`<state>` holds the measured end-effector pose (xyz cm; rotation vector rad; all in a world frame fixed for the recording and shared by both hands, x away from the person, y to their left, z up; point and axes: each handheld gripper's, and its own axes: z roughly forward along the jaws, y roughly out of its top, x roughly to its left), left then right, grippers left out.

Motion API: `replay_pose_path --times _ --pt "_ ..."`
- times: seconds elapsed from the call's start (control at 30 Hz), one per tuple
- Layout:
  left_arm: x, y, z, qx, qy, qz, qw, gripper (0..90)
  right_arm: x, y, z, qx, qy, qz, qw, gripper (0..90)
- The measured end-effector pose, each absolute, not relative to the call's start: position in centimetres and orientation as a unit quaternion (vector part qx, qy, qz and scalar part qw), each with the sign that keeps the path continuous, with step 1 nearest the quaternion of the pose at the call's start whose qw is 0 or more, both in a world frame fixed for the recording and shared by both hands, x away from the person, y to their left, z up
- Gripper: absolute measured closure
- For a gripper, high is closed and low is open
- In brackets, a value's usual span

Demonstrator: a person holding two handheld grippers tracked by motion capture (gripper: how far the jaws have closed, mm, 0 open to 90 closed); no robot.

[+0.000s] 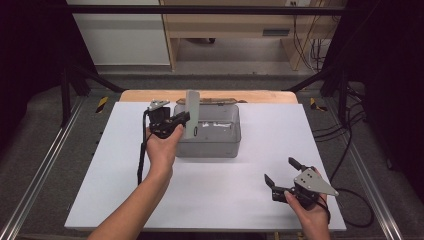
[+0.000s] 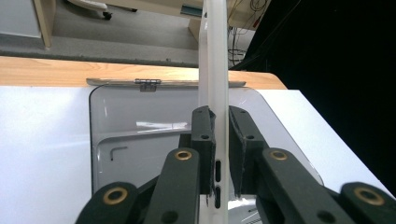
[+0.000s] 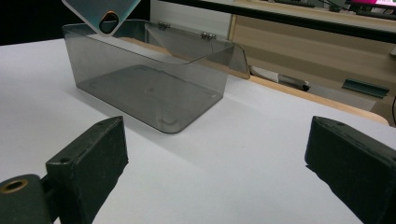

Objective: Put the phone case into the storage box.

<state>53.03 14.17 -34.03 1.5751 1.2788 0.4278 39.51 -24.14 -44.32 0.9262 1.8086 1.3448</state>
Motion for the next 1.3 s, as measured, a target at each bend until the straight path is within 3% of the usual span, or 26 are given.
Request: replay_pose_path --times 0.73,1.3 --pt "56.3 14.8 -36.9 0.66 0.576 0.163 0.454 81.5 39.6 -24.3 -44.3 0.356 0.702 0.515 0.34 6.2" --pt "56.6 14.8 -38.9 0.67 0.586 0.143 0.433 81.4 39.6 -24.1 -44.5 0.355 0.708 0.508 0.338 6.3"
